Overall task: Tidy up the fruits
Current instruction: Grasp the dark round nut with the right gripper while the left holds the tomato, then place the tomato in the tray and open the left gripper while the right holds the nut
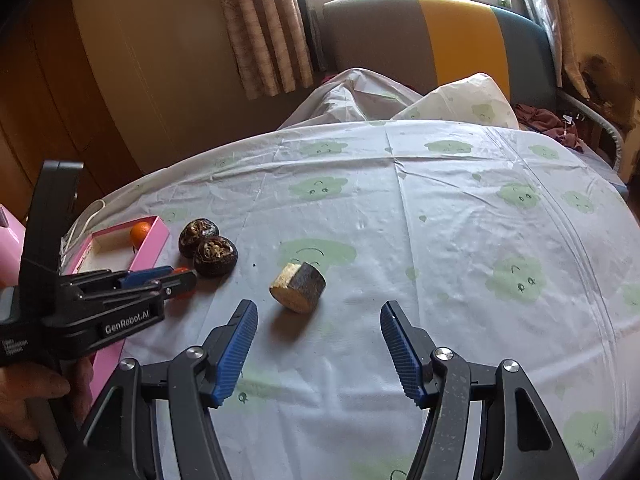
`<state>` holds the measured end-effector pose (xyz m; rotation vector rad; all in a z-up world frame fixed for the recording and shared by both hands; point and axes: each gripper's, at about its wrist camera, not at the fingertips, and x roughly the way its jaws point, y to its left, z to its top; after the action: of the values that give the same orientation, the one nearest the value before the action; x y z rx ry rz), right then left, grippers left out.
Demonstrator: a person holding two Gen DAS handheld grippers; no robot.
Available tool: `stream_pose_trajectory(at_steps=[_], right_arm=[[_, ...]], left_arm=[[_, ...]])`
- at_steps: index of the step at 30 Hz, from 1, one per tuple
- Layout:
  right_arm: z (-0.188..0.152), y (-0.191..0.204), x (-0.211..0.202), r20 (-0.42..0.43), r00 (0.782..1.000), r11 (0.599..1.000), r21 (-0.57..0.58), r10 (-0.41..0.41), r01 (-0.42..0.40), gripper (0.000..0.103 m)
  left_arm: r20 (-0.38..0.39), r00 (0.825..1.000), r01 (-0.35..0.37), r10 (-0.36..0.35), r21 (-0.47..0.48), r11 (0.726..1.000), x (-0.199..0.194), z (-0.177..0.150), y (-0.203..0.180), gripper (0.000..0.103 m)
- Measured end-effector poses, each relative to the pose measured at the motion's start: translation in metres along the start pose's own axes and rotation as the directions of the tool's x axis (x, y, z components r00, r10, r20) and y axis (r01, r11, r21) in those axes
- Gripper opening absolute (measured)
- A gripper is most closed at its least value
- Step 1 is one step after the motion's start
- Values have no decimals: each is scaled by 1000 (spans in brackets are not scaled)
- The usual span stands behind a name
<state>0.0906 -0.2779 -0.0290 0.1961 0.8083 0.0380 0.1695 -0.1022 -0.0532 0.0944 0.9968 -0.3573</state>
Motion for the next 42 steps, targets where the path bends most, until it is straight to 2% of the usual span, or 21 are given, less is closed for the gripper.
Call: stream_pose_trajectory(at_steps=[4, 6, 7, 9, 13, 16, 18, 19, 20, 22, 23, 33, 42], right_arm=[[16, 20, 11, -5, 997, 994, -89, 71, -71, 64], [24, 34, 21, -20, 995, 985, -141, 100, -102, 61], [27, 39, 26, -35, 993, 980, -162, 115, -119, 59], [33, 51, 40, -79, 985, 966, -201, 151, -164, 50], [40, 67, 70, -163, 970, 945, -244, 182, -218, 48], [42, 76, 91, -208, 962, 939, -256, 176, -228, 49], [43, 83, 104, -233, 960, 939, -269, 155, -217, 59], [42, 87, 109, -244, 959, 936, -279, 146, -214, 60], [41, 90, 114, -256, 957, 934, -290, 136, -210, 60], [39, 93, 119, -257, 961, 933, -311, 101, -181, 49], [37, 94, 117, -251, 963, 932, -316, 97, -177, 46], [-7, 97, 71, -269, 959, 925, -336, 85, -176, 46], [-56, 76, 17, -211, 976, 950, -291, 50, -112, 46]], left_arm=[[39, 999, 26, -25, -29, 999, -17, -7, 6, 27], [57, 998, 27, -25, -38, 999, -25, -10, 8, 27], [69, 997, 28, -25, -40, 999, -29, -11, 8, 27], [86, 996, 27, -22, -47, 999, -36, -13, 11, 27], [122, 992, 37, -27, -84, 996, -48, -16, 19, 27], [138, 990, 40, -25, -105, 994, -56, -18, 26, 27], [143, 989, 40, -22, -123, 992, -60, -20, 31, 27], [145, 989, 41, -21, -131, 991, -61, -21, 33, 27], [145, 989, 42, -22, -138, 990, -62, -21, 35, 27], [148, 989, 39, -17, -151, 988, -65, -24, 38, 27], [149, 989, 37, -13, -156, 987, -66, -25, 39, 27], [147, 989, 9, 22, -208, 978, -81, -44, 49, 27], [163, 983, -46, 86, -236, 971, -102, -70, 55, 27]])
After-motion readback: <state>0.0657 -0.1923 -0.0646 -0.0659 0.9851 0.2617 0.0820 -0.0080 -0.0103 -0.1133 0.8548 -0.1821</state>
